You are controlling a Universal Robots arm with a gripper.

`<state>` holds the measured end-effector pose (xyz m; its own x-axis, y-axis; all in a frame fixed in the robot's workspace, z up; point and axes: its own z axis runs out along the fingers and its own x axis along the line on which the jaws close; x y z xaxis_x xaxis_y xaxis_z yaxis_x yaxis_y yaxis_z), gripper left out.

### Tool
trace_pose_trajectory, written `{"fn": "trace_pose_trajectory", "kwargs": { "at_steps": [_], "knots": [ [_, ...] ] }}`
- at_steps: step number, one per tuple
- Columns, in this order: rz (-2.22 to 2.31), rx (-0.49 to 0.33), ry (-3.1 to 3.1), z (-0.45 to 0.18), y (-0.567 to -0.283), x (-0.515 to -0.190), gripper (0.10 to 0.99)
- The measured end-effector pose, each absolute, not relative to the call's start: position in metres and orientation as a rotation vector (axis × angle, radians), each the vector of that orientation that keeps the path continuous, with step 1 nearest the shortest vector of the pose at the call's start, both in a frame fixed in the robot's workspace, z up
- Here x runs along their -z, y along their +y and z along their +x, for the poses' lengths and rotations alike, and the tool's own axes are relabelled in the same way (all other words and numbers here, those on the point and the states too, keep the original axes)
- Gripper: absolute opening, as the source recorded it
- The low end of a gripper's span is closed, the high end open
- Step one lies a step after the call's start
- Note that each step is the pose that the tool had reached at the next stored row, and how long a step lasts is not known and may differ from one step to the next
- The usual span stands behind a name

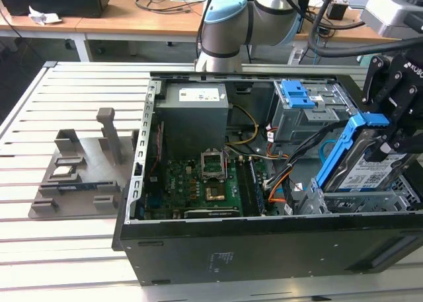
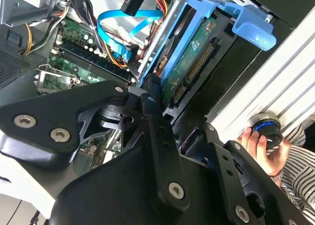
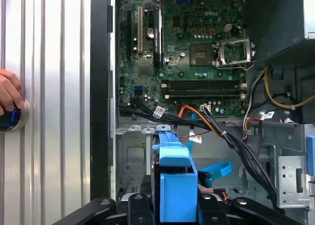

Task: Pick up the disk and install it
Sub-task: 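Insert the disk into the insertion slot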

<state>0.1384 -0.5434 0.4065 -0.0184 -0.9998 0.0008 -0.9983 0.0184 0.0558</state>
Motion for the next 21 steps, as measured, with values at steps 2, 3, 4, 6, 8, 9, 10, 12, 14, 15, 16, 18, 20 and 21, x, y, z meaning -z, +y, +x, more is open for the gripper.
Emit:
{"fn": "trace_pose_trajectory", "kwargs": {
  "at_steps": [2, 3, 4, 6, 8, 9, 10, 12, 14, 15, 16, 18, 20, 21],
  "knots": [
    [2.173, 0.061, -2.213, 0.138, -0.543, -0.405, 0.365],
    [2.173, 0.061, -2.213, 0.138, -0.543, -0.404, 0.365],
    [2.173, 0.061, -2.213, 0.138, -0.543, -0.403, 0.365],
    [2.173, 0.061, -2.213, 0.138, -0.543, -0.401, 0.365],
    [2.173, 0.061, -2.213, 0.138, -0.543, -0.4, 0.365],
    [2.173, 0.061, -2.213, 0.138, -0.543, -0.4, 0.365],
    [2.173, 0.061, -2.213, 0.138, -0.543, -0.399, 0.365],
    [2.173, 0.061, -2.213, 0.138, -0.543, -0.398, 0.365],
    [2.173, 0.061, -2.213, 0.138, -0.543, -0.397, 0.365],
    [2.173, 0.061, -2.213, 0.138, -0.543, -0.396, 0.365],
    [2.173, 0.061, -2.213, 0.138, -0.543, -0.394, 0.365],
    [2.173, 0.061, -2.213, 0.138, -0.543, -0.391, 0.365],
    [2.173, 0.061, -2.213, 0.138, -0.543, -0.389, 0.365],
    [2.173, 0.061, -2.213, 0.138, -0.543, -0.389, 0.365]
  ]
}}
